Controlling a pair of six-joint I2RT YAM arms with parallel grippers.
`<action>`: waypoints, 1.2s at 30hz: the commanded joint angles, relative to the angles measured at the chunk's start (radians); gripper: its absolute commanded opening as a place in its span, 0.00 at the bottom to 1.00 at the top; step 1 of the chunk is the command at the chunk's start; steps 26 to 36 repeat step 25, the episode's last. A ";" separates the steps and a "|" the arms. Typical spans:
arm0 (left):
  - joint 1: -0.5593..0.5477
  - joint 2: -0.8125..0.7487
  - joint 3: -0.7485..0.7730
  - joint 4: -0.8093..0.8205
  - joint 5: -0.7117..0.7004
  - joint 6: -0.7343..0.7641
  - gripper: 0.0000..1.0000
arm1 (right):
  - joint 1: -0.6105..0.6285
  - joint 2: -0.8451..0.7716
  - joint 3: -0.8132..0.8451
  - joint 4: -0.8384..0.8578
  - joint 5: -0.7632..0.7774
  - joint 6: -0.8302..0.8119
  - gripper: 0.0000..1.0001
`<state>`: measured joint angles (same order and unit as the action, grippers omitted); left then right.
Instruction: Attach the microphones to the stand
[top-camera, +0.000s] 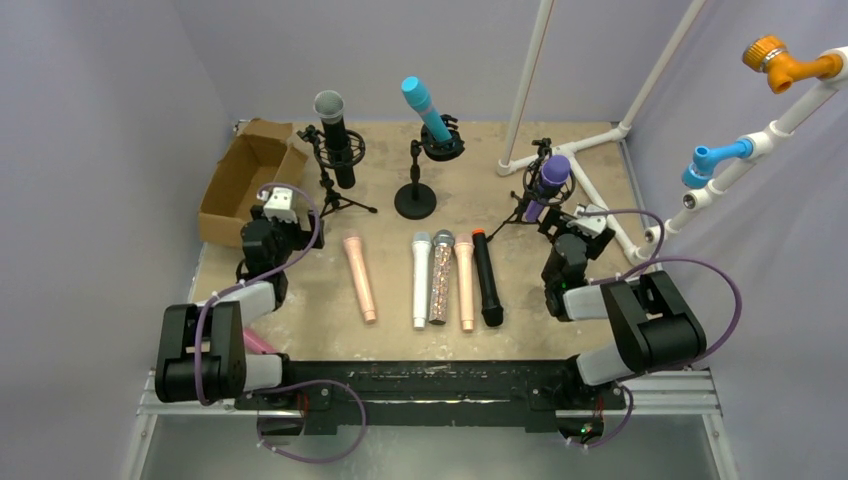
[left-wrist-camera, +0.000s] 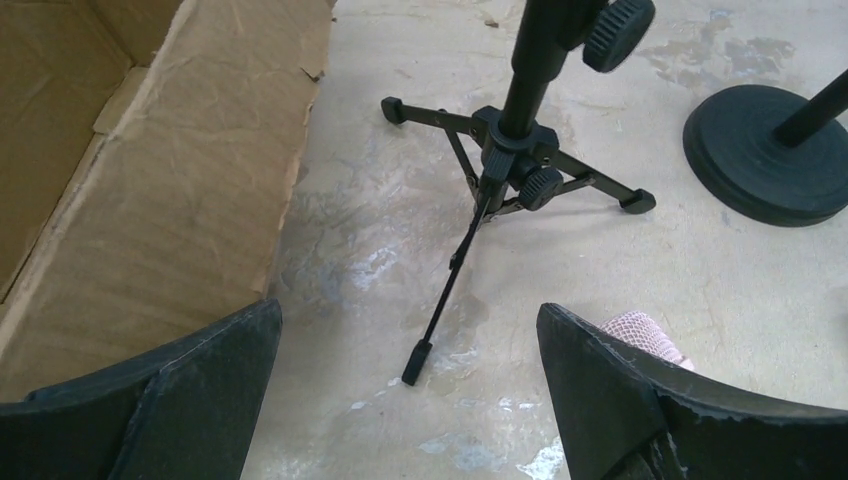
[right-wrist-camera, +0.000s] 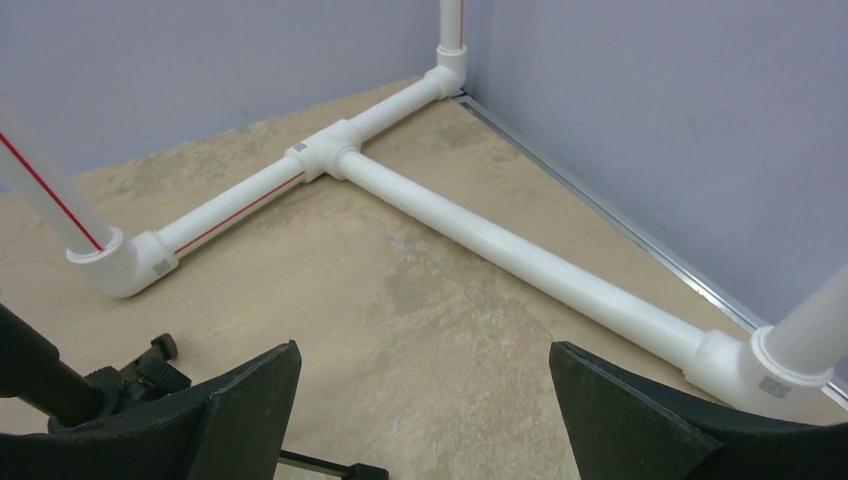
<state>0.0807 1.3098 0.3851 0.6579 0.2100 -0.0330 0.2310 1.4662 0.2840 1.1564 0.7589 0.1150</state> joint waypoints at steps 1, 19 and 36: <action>-0.054 0.046 -0.070 0.267 -0.085 0.028 1.00 | -0.007 0.010 0.005 0.162 -0.102 -0.062 0.99; -0.056 0.040 -0.061 0.236 -0.083 0.028 1.00 | -0.086 0.056 -0.005 0.201 -0.285 -0.039 0.99; -0.055 0.039 -0.063 0.238 -0.084 0.028 1.00 | -0.086 0.051 -0.006 0.185 -0.285 -0.036 0.99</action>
